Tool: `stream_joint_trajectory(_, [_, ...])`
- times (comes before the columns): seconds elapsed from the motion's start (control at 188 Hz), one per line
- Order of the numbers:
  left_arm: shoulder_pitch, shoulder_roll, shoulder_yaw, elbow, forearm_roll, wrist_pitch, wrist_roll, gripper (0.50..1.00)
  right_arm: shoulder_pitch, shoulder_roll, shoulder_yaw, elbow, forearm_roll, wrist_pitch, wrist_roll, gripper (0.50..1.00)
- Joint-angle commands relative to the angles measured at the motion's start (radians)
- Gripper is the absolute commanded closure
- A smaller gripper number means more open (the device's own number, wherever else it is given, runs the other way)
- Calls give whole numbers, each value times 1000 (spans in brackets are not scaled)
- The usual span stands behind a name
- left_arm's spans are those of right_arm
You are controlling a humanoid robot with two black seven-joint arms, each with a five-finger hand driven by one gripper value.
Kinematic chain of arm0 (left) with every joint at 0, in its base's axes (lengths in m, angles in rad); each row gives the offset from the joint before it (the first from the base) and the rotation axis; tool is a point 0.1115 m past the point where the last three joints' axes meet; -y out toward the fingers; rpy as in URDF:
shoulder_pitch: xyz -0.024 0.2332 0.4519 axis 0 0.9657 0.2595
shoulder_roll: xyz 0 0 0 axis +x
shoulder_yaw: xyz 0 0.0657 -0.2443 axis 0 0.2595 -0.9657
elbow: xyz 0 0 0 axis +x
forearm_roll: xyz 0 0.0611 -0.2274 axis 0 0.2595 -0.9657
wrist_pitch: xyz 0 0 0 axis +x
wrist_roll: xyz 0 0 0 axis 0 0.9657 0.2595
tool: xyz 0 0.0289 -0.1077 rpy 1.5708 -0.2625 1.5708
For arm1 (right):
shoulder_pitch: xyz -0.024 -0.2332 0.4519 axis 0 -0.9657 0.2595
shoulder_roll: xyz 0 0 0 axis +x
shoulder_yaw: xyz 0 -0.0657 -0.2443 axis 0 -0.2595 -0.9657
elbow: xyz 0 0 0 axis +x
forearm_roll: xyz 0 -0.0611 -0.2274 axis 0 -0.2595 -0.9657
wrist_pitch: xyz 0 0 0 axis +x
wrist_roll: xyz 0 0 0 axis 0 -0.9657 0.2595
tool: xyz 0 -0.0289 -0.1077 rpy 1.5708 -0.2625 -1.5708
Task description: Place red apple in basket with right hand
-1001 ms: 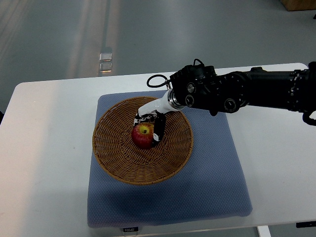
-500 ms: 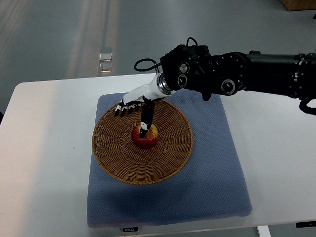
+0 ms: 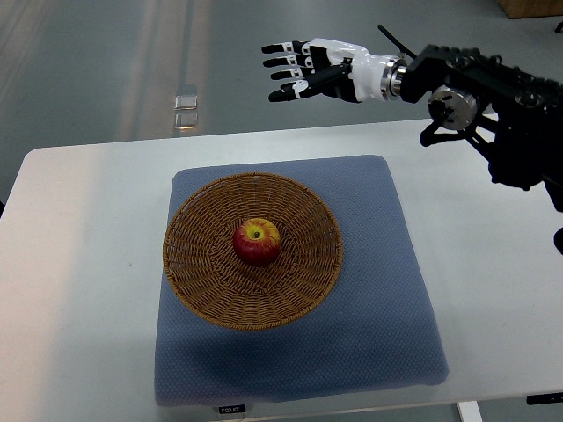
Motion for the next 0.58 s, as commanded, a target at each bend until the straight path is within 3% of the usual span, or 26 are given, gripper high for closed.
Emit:
stream_joint_trajectory(0.0, [0,0,0,0,1,0,0,500,-138,59,199,-50,5,-16,45,587])
stream_joint_trajectory(0.08, [0,0,0,0,1,0,0,500,-209,95,283,-71,6,-18,96,585])
stream_joint_trajectory(0.133, [0,0,0,0,1,0,0,500,-209,95,283,-71,6,-18,96,585])
stream_joint_trajectory(0.138, [0,0,1,-1,1,0,1,500,-251,106,335,-79,11,-19,132,585])
stream_joint_trajectory(0.16, [0,0,1,-1,1,0,0,500,-269,111,352,-79,18,-19,145,585])
stream_joint_trajectory(0.25, [0,0,1,-1,1,0,1,500,-296,126,377,-81,43,-19,163,585])
stream_joint_trajectory(0.394, [0,0,0,-1,1,0,1,500,-347,191,391,-163,213,-18,235,576])
stream_joint_trajectory(0.575, [0,0,0,-1,1,-2,1,500,-352,195,391,-203,247,-18,252,576])
